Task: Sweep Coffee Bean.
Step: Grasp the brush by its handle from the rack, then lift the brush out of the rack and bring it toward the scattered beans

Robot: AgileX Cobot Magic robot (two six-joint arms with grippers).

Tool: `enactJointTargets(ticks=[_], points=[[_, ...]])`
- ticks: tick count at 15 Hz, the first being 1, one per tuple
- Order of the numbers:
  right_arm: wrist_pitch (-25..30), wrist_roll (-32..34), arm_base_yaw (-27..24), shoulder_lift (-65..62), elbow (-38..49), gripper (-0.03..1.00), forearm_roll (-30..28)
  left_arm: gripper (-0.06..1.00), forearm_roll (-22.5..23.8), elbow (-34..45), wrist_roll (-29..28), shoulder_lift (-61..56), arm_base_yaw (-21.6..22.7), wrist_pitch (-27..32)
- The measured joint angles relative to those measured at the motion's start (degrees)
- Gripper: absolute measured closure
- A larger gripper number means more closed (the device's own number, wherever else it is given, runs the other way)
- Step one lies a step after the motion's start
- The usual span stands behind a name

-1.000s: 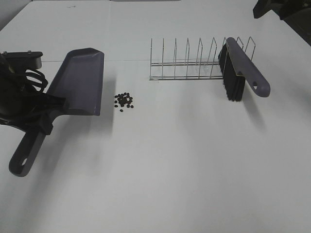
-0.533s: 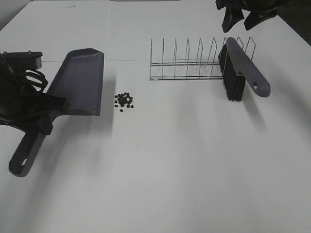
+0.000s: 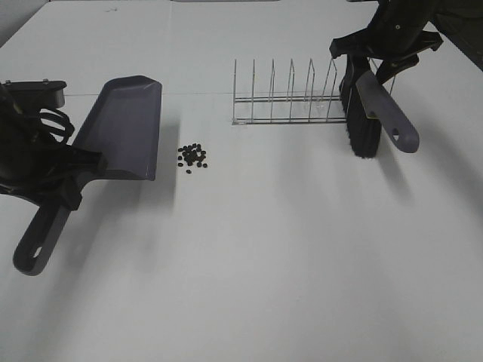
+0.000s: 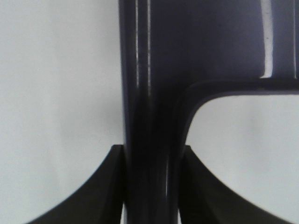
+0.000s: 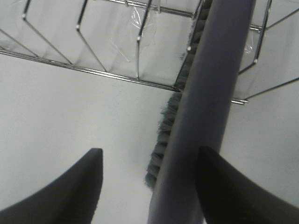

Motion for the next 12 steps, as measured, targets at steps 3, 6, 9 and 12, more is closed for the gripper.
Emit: enactJointTargets(ticks=[3,6,9,12], points=[[-0.1,0.2,-0.8,1.9,-0.1,0.43,-0.4,0.68,0.0,0.0,0.0,0.0,0.0,0.1],[-0.2,0.2,-0.8,4.6,-0.1,0.46,-0.4,0.68,0.0,0.0,0.0,0.0,0.0,0.2],[-0.9,1.6,-1.1,4.9,-0.1,0.57,-1.3,0.68,0.0,0.0,0.0,0.0,0.0,0.2],[-1.4,5.8,-1.1,4.9,-0.1,0.6,-3.4,0.68,0.0,0.0,0.1,0.0,0.0,0.2]])
